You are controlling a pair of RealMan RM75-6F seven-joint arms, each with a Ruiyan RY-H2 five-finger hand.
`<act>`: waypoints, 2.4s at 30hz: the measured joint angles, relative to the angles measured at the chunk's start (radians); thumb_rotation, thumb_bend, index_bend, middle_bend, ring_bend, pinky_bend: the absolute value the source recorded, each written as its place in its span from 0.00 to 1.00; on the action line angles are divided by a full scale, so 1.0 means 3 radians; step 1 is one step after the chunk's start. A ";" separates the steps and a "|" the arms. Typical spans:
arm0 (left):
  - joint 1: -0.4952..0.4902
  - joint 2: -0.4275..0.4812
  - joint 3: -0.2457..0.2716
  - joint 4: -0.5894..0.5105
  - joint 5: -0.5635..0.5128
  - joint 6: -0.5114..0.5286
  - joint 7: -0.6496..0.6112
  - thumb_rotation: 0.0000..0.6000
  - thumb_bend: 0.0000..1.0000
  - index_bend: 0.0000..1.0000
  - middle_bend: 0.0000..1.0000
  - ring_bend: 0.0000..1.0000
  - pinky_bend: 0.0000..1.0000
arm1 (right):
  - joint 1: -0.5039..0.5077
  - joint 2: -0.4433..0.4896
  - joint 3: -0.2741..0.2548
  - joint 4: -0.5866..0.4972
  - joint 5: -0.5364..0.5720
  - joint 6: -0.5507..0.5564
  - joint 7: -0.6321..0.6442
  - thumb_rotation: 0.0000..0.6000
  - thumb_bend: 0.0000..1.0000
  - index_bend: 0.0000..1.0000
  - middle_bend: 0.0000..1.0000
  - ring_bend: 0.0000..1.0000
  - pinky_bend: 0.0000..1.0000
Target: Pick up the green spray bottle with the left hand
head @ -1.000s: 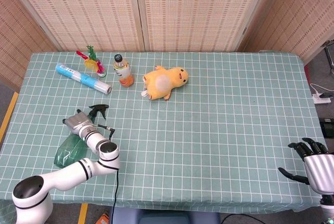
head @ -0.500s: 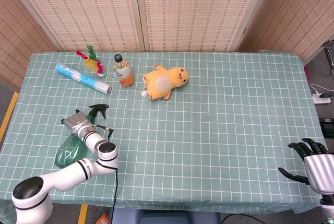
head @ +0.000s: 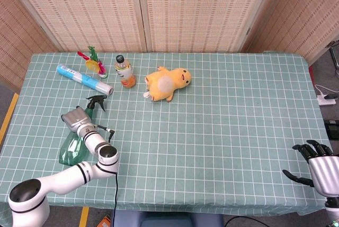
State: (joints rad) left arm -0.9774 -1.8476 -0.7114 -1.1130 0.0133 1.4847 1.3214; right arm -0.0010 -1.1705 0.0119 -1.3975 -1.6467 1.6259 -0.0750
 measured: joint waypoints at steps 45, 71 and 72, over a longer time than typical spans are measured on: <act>0.2055 0.1462 0.0655 -0.2266 0.2984 -0.0091 -0.3882 1.00 0.28 0.25 0.55 0.35 0.22 | -0.0030 -0.0058 0.0020 0.0003 -0.0013 0.0074 -0.0131 1.00 0.00 0.38 0.43 0.26 0.36; 0.1766 0.0627 0.0872 -0.0882 0.3536 0.0047 -0.4332 1.00 0.27 0.19 0.48 0.29 0.19 | -0.0028 -0.0036 0.0015 -0.0014 -0.0006 0.0050 -0.0102 1.00 0.00 0.38 0.44 0.26 0.36; 0.1760 0.0614 0.0886 -0.0840 0.3556 0.0047 -0.4327 1.00 0.27 0.19 0.48 0.29 0.19 | -0.0028 -0.0035 0.0015 -0.0016 -0.0006 0.0050 -0.0102 1.00 0.00 0.38 0.44 0.26 0.36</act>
State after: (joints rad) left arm -0.4496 -1.6633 -0.4454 -1.3651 1.0800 1.4988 0.0233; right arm -0.0093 -1.1811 0.0165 -1.4022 -1.6484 1.6408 -0.1056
